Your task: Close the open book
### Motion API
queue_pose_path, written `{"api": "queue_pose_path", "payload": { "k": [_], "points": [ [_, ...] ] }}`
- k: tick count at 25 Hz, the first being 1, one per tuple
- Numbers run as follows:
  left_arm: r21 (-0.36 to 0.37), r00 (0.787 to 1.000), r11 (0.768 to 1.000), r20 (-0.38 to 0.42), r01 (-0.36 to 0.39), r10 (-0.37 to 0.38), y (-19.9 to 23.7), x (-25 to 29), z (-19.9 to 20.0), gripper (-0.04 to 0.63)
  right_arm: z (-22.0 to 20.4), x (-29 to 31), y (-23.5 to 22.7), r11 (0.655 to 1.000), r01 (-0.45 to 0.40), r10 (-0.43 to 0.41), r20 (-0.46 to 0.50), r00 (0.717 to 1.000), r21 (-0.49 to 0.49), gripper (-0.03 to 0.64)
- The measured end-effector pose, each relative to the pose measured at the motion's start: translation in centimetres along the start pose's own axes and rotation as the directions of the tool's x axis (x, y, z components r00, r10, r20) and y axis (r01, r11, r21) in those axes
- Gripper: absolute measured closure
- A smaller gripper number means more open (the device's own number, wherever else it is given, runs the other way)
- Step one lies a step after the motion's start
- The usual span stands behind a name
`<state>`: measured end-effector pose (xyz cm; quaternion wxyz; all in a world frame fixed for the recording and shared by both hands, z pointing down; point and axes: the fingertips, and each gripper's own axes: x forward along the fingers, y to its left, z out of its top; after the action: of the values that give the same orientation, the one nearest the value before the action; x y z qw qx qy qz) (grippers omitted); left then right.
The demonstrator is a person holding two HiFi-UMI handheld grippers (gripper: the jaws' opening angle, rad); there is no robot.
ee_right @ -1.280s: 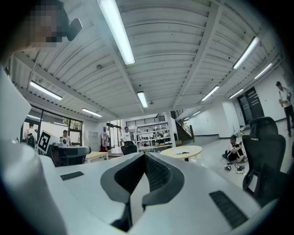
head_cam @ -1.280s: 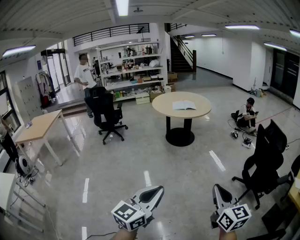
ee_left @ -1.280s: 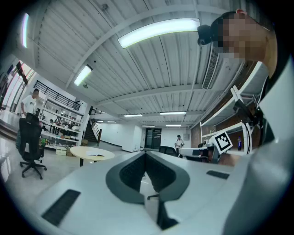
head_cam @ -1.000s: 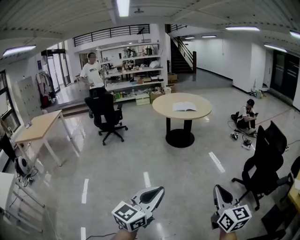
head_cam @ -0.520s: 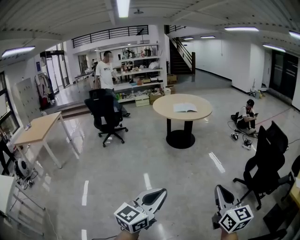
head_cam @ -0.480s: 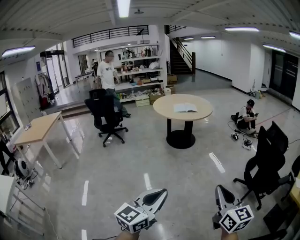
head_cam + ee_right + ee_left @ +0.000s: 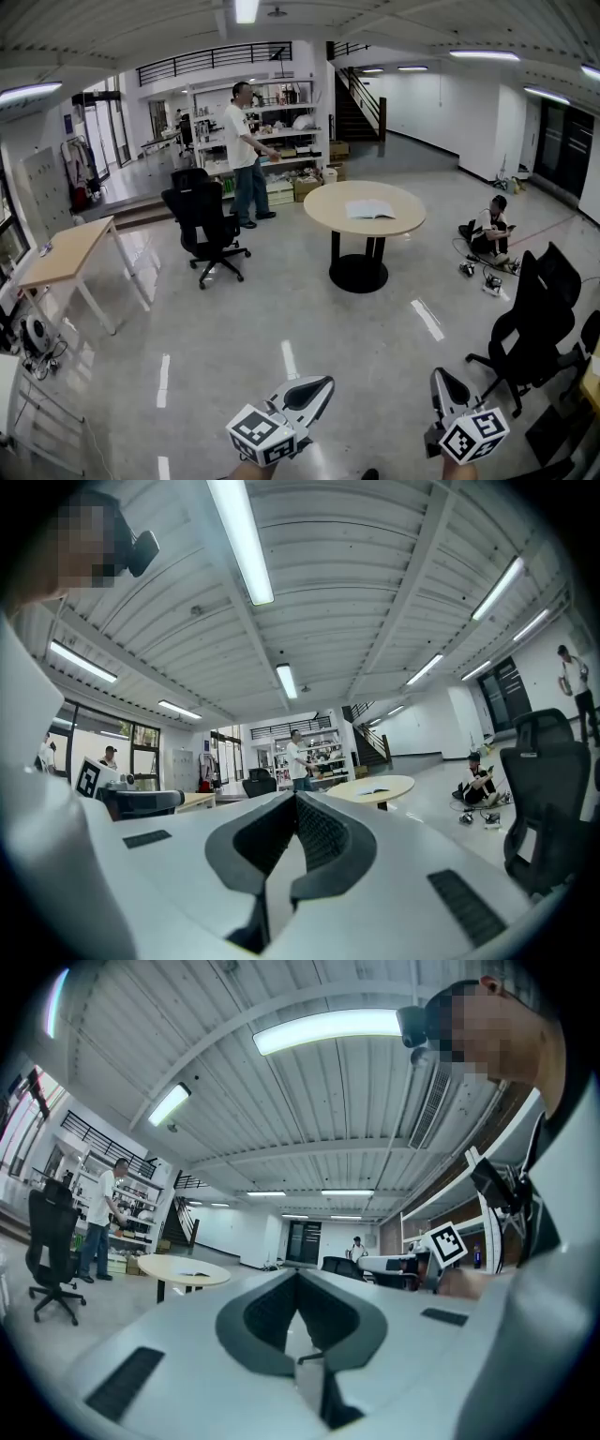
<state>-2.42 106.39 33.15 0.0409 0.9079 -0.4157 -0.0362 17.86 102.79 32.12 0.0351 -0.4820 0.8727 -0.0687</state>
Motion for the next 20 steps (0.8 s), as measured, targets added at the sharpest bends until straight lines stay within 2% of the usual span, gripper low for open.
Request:
{"api": "queue_pose_path", "payload": {
  "k": [8, 20],
  "points": [
    [-0.011, 1.000, 0.999, -0.004, -0.031, 0.031, 6.7, 7.0, -0.3, 0.606, 0.0, 8.7, -4.8, 1.000, -0.015, 0.015, -0.002, 1.000, 0.000, 0.620],
    [-0.016, 0.997, 0.997, -0.002, -0.077, 0.076, 15.9, 25.9, 1.5, 0.606, 3.7, 22.8, -19.5, 0.997, -0.075, 0.075, -0.019, 0.997, -0.016, 0.620]
  ]
}}
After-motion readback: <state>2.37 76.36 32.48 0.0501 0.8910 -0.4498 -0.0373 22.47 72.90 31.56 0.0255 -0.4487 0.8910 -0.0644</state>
